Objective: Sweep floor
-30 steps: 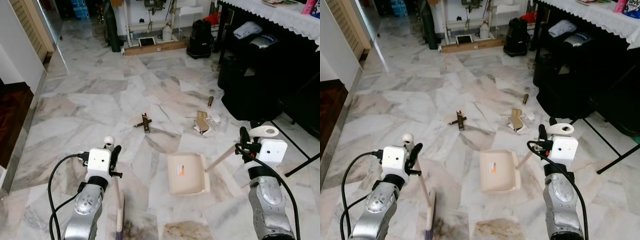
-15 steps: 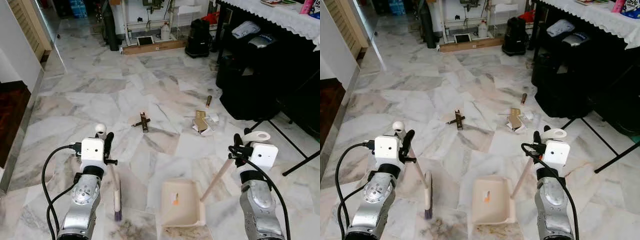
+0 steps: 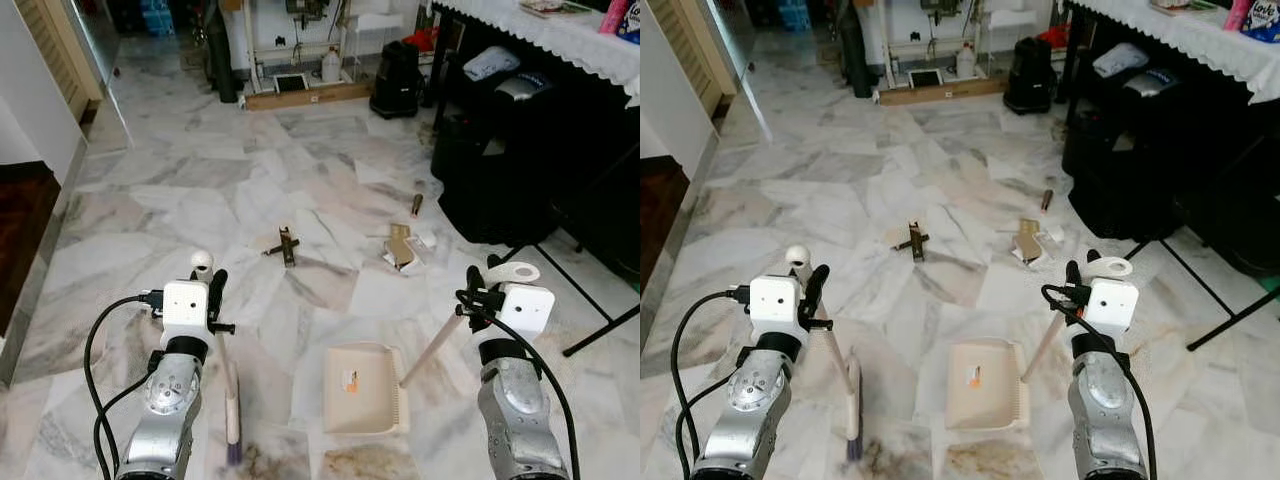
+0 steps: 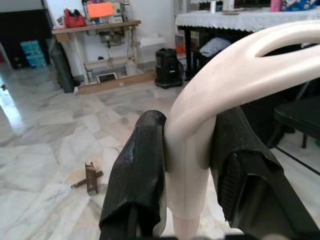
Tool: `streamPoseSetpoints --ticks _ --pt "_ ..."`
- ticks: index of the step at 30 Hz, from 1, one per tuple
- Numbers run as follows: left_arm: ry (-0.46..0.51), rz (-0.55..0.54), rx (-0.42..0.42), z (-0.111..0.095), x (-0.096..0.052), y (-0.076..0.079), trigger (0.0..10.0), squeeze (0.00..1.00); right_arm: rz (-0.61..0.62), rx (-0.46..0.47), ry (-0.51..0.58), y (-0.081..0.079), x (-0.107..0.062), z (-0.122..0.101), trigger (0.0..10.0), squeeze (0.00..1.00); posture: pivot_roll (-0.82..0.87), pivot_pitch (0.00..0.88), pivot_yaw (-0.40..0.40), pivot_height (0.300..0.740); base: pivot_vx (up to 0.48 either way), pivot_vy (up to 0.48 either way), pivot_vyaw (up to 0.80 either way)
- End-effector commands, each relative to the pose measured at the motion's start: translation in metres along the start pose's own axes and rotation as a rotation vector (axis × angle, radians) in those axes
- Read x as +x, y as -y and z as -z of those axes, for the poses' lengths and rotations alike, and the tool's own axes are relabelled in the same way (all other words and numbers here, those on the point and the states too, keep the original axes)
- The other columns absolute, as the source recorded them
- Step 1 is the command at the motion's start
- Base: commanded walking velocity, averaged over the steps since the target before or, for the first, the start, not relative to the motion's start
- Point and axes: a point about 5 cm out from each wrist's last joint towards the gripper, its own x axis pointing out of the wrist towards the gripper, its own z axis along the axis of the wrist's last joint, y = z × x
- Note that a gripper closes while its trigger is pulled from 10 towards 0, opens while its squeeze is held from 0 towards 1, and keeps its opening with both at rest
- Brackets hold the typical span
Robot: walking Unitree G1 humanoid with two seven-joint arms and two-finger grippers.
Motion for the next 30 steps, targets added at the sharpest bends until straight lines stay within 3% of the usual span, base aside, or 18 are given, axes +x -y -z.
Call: streamPoseSetpoints --ticks 1,5,23,30 --pt "0.043 -0.007 0.018 -0.0060 0.0016 -0.0023 10.0 0.00 -0.023 -0.011 0.057 -0.0051 0.0057 -0.0135 10.0 0.00 -0.01 0.000 -0.001 0.740 0.322 0.000 0.00" --pt "0.043 -0.007 0.022 -0.0064 0.0028 -0.0027 10.0 0.00 -0.026 -0.011 0.058 -0.0057 0.0066 -0.0140 10.0 0.00 -0.02 0.000 -0.001 0.740 0.356 0.000 0.45" --pt "0.033 -0.017 0.027 -0.0048 0.0052 -0.0040 10.0 0.00 -0.033 0.026 0.077 -0.0078 0.0111 -0.0194 10.0 0.00 -0.02 0.000 -0.006 0.740 0.381 0.000 0.00" --pt "0.034 -0.021 0.026 -0.0043 0.0055 -0.0038 10.0 0.00 -0.057 -0.004 0.083 -0.0092 0.0103 -0.0198 10.0 0.00 -0.02 0.000 -0.007 0.740 0.382 0.000 0.06"
